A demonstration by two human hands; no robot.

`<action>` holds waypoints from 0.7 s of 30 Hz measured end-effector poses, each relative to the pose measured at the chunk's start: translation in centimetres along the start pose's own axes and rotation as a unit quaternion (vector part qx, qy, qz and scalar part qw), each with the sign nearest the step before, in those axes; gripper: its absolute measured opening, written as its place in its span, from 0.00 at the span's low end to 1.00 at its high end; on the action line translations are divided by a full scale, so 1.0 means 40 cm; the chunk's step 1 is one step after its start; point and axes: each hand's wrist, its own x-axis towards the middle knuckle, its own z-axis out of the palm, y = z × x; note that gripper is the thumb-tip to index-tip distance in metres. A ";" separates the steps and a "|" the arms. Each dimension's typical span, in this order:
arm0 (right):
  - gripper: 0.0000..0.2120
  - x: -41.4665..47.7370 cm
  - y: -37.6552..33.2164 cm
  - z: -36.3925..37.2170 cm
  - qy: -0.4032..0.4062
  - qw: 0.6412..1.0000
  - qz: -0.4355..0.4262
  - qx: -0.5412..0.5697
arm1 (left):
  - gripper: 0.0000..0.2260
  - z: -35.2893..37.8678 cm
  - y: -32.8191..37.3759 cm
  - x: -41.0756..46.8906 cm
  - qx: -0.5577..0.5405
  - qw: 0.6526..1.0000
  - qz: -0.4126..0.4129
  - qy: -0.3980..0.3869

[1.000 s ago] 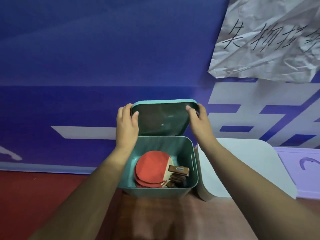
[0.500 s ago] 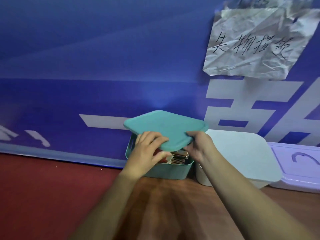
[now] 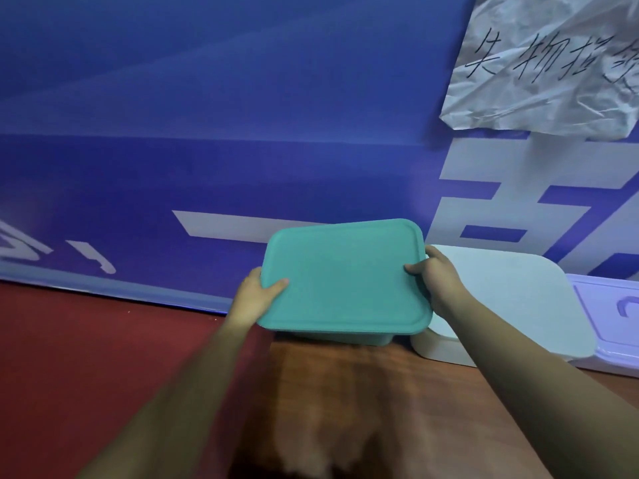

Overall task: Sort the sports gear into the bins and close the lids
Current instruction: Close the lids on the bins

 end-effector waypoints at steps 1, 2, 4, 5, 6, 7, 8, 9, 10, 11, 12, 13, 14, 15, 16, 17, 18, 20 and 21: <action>0.18 0.017 0.008 0.010 0.027 0.999 -0.014 -0.045 | 0.23 0.009 -0.007 0.015 0.012 1.000 0.017 0.007; 0.16 0.039 0.023 0.022 0.055 0.993 -0.031 -0.103 | 0.23 0.021 -0.016 0.035 0.030 0.999 0.028 0.014; 0.16 0.085 0.062 0.042 0.092 0.970 -0.075 -0.212 | 0.27 0.053 -0.033 0.069 0.063 0.997 0.030 0.026; 0.16 0.104 0.083 0.048 0.105 0.959 -0.100 -0.245 | 0.30 0.073 -0.043 0.080 0.076 0.996 0.030 0.034; 0.17 0.119 0.103 0.053 0.115 0.947 -0.125 -0.273 | 0.31 0.093 -0.054 0.087 0.087 0.994 0.038 0.044; 0.17 0.136 0.124 0.058 0.127 0.935 -0.144 -0.298 | 0.33 0.113 -0.068 0.096 0.099 0.993 0.046 0.050; 0.16 0.150 0.140 0.063 0.139 0.926 -0.153 -0.316 | 0.33 0.129 -0.080 0.103 0.113 0.991 0.053 0.057; 0.16 0.162 0.155 0.068 0.149 0.919 -0.156 -0.330 | 0.34 0.141 -0.095 0.110 0.124 0.988 0.062 0.064; 0.15 0.172 0.167 0.073 0.159 0.912 -0.157 -0.344 | 0.34 0.149 -0.107 0.115 0.129 0.986 0.072 0.074; 0.15 0.178 0.178 0.077 0.165 0.903 -0.161 -0.362 | 0.33 0.152 -0.116 0.118 0.126 0.985 0.084 0.082; 0.16 0.185 0.189 0.082 0.167 0.894 -0.164 -0.381 | 0.32 0.153 -0.124 0.123 0.123 0.984 0.096 0.085; 0.16 0.190 0.198 0.087 0.166 0.887 -0.169 -0.396 | 0.31 0.151 -0.130 0.129 0.125 0.983 0.108 0.082; 0.16 0.195 0.205 0.094 0.163 0.884 -0.171 -0.404 | 0.30 0.149 -0.134 0.137 0.133 0.982 0.113 0.075; 0.17 0.199 0.210 0.100 0.162 0.883 -0.172 -0.405 | 0.30 0.147 -0.139 0.145 0.142 0.981 0.114 0.069; 0.17 0.202 0.214 0.106 0.164 0.884 -0.170 -0.404 | 0.29 0.146 -0.141 0.151 0.149 0.980 0.117 0.067; 0.19 0.208 0.218 0.112 0.167 0.884 -0.168 -0.403 | 0.29 0.146 -0.143 0.160 0.155 0.978 0.122 0.068; 0.21 0.212 0.222 0.118 0.169 0.883 -0.167 -0.406 | 0.29 0.148 -0.143 0.166 0.160 0.976 0.126 0.070; 0.23 0.218 0.230 0.128 0.171 0.875 -0.167 -0.420 | 0.28 0.151 -0.140 0.176 0.166 0.975 0.127 0.078; 0.23 0.220 0.233 0.131 0.170 0.870 -0.169 -0.430 | 0.28 0.153 -0.137 0.179 0.166 0.975 0.127 0.081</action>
